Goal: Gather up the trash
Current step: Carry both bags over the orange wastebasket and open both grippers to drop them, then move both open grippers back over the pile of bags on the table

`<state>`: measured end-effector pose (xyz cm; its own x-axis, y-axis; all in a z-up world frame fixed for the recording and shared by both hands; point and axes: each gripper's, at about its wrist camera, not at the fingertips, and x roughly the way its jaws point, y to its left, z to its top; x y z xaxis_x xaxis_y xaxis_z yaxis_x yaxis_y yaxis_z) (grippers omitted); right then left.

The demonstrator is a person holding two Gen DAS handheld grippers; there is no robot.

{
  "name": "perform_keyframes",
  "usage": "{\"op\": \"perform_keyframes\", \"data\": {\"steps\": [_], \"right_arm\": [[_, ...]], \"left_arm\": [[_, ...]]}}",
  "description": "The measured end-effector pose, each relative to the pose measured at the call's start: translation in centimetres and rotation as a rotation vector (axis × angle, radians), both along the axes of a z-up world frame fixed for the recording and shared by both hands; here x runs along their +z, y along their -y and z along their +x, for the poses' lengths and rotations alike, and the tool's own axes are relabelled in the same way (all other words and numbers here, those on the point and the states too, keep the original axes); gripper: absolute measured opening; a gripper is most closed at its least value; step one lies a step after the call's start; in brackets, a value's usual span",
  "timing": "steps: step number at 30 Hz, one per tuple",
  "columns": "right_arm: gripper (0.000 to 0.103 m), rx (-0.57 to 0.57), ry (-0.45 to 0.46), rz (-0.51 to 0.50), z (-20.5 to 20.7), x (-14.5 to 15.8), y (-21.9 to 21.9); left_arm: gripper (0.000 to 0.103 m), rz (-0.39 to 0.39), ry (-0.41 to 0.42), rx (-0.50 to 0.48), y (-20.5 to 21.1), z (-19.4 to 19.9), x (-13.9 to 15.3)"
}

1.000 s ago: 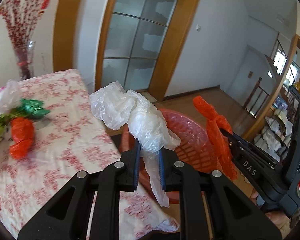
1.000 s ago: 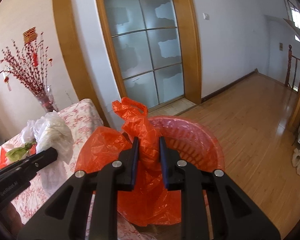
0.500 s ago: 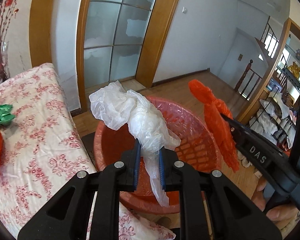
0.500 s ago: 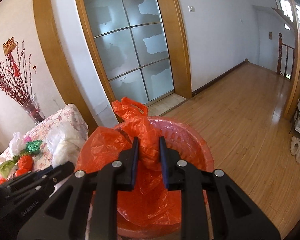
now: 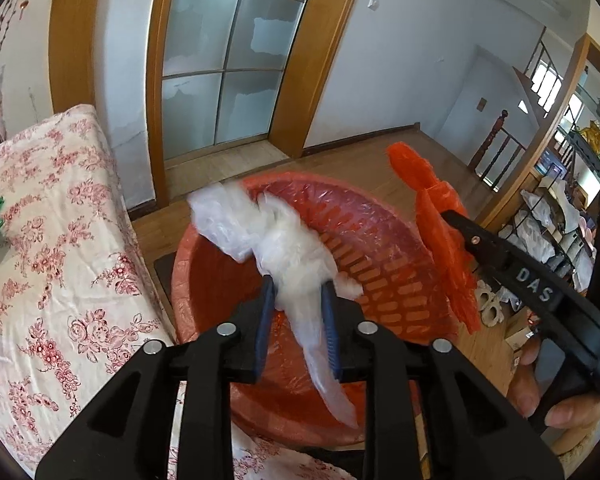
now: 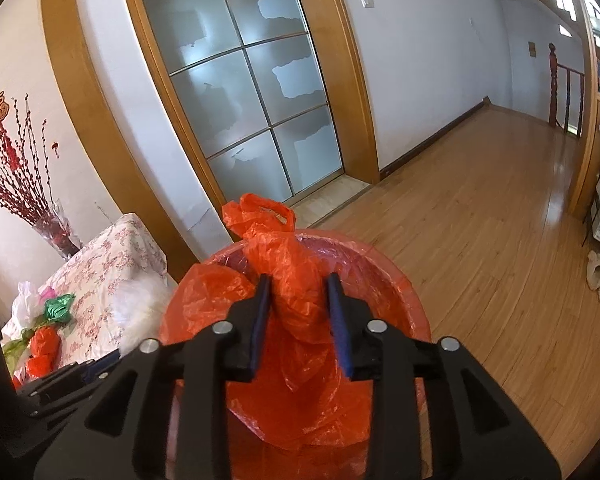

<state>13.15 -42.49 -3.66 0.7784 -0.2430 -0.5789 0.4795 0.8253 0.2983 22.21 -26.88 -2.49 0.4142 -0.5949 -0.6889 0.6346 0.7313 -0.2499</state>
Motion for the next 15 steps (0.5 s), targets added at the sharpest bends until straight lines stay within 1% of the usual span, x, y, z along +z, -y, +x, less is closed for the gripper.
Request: {"op": "perform_keyframes", "data": {"steps": [1,3,7,8,9,10,11,12,14,15], "right_arm": [[0.034,-0.002,-0.002,0.001,0.0,-0.1,0.1],[0.035,-0.006,-0.007,-0.003,0.1,-0.2,0.2],[0.036,-0.016,-0.017,-0.001,-0.1,-0.6,0.5],[0.04,-0.018,-0.019,-0.004,-0.2,-0.6,0.5],[0.043,-0.022,-0.018,-0.012,-0.4,-0.6,0.4],[0.048,-0.025,-0.018,-0.018,-0.5,-0.5,0.4],[0.052,-0.028,-0.017,-0.026,-0.7,-0.4,0.4],[0.053,-0.029,-0.016,-0.036,-0.9,-0.3,0.2],[0.064,-0.027,-0.013,-0.059,-1.2,0.0,-0.2],[0.067,-0.026,-0.011,-0.069,-1.3,0.1,-0.5]], "left_arm": [[0.027,0.003,-0.002,0.002,0.0,0.0,-0.1],[0.034,0.009,-0.006,0.01,-0.1,0.1,-0.4],[0.035,0.023,-0.008,0.03,-0.3,0.1,-0.6],[0.035,0.025,-0.01,0.04,-0.6,0.1,-0.6],[0.04,0.026,-0.011,0.048,-0.9,0.2,-0.6],[0.044,0.028,-0.01,0.059,-1.3,0.2,-0.6],[0.052,0.029,0.001,0.08,-2.0,0.0,-0.4],[0.057,0.03,0.017,0.098,-2.6,-0.3,-0.2],[0.061,0.041,0.046,0.123,-3.8,-0.6,0.2],[0.064,0.049,0.059,0.137,-4.5,-0.8,0.4]]}}
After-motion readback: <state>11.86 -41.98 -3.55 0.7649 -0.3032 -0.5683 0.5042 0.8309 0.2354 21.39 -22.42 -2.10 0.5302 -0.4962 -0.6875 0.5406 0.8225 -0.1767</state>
